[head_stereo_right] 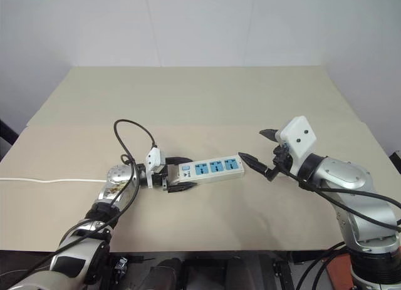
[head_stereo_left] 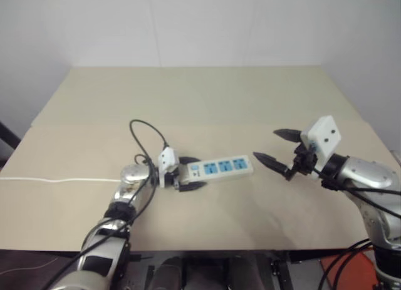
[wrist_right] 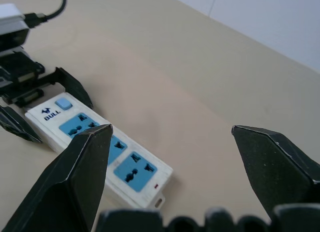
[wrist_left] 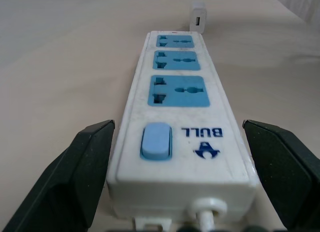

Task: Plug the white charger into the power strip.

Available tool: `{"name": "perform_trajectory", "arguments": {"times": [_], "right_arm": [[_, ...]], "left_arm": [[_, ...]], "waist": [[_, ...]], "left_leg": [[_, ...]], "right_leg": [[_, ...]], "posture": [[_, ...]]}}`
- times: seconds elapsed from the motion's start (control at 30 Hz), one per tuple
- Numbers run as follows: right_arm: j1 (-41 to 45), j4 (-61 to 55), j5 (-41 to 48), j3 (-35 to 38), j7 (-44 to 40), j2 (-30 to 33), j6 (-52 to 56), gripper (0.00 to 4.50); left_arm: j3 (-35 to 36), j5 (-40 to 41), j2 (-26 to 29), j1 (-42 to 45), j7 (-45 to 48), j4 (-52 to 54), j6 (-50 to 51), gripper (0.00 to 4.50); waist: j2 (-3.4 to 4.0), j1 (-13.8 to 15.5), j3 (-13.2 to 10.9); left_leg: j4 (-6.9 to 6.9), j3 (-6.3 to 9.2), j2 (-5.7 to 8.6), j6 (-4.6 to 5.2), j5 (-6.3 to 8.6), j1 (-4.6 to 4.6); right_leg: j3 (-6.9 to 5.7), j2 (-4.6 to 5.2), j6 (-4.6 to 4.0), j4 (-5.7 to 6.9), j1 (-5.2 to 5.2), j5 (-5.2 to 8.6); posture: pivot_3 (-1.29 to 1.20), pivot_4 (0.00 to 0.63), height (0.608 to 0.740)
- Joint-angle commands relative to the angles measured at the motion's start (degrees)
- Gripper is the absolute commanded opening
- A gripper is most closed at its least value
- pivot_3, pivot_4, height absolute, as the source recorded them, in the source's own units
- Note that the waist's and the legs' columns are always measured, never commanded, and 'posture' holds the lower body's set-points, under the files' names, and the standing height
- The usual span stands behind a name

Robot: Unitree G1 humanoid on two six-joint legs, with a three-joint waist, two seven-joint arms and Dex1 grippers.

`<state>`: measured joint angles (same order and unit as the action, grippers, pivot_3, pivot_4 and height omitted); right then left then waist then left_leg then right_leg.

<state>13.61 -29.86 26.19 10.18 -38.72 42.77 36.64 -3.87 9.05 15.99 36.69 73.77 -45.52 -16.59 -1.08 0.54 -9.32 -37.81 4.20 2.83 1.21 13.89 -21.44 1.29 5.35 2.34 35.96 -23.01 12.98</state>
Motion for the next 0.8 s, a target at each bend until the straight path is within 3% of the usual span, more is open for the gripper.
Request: {"name": "perform_trajectory", "arguments": {"times": [0.03,0.2,0.3,0.37,0.53,0.63,0.8], "right_arm": [[1.6,-2.4,1.3,1.7,0.5,0.5,0.1,4.5],[2.2,-3.0,1.6,1.7,0.5,0.5,0.3,4.5],[2.4,-3.2,1.9,2.0,0.5,0.8,0.6,4.5],[2.4,-3.1,2.1,2.0,0.4,1.0,0.6,4.5],[2.4,-0.3,1.9,2.1,-1.8,2.8,-0.3,4.5],[3.7,4.6,-0.5,0.7,-5.6,6.8,-2.4,4.5],[10.0,18.8,-9.1,-8.3,-21.2,18.5,-13.1,4.5]], "left_arm": [[-2.2,-2.8,-1.3,1.7,-0.4,-6.0,-2.6,4.47],[-3.6,-4.5,-1.7,2.7,0.9,-10.4,-5.1,4.47],[-4.0,-5.2,-0.8,2.0,2.2,-12.5,-7.1,3.94],[-4.1,-5.6,-0.3,1.5,2.0,-13.4,-8.5,3.34],[-3.2,-4.1,-0.1,0.1,1.8,-11.8,-8.3,3.3],[-3.2,-2.9,-0.2,-0.7,3.3,-8.3,-6.8,3.3],[-3.5,-0.4,0.2,-3.0,6.3,-0.5,-2.3,3.3]], "waist": [[0.0,0.2,0.0],[0.15,0.3,0.2],[0.23,0.2,0.3],[0.31,0.1,0.3],[0.59,-0.1,0.6],[0.63,-0.3,0.6],[0.68,-1.0,0.6]], "left_leg": [[0.0,0.0,0.06,0.0,0.0,0.0],[-0.01,0.17,0.11,0.02,0.01,0.32],[-0.01,0.26,0.06,0.03,0.02,0.37],[-0.01,0.26,0.06,0.05,0.03,0.37],[-0.01,0.27,0.05,0.06,0.03,0.38],[-0.01,0.25,0.05,0.07,0.04,0.38],[0.0,0.21,0.06,0.12,0.07,0.36]], "right_leg": [[0.0,0.01,0.0,0.0,0.0,0.0],[-0.24,0.08,0.06,-0.15,0.52,0.04],[-0.33,0.12,0.41,-0.22,0.66,0.25],[-0.33,0.12,0.39,-0.23,0.66,0.24],[-0.33,0.1,0.4,-0.22,0.66,0.25],[-0.31,0.11,0.42,-0.22,0.67,0.26],[-0.31,0.11,0.45,-0.27,0.64,0.28]], "posture": [[0.0,0.15,0.74],[0.0,0.15,0.74],[0.0,0.15,0.74],[0.0,0.15,0.74],[0.0,0.15,0.74],[0.0,0.15,0.74],[0.0,0.15,0.74]]}}
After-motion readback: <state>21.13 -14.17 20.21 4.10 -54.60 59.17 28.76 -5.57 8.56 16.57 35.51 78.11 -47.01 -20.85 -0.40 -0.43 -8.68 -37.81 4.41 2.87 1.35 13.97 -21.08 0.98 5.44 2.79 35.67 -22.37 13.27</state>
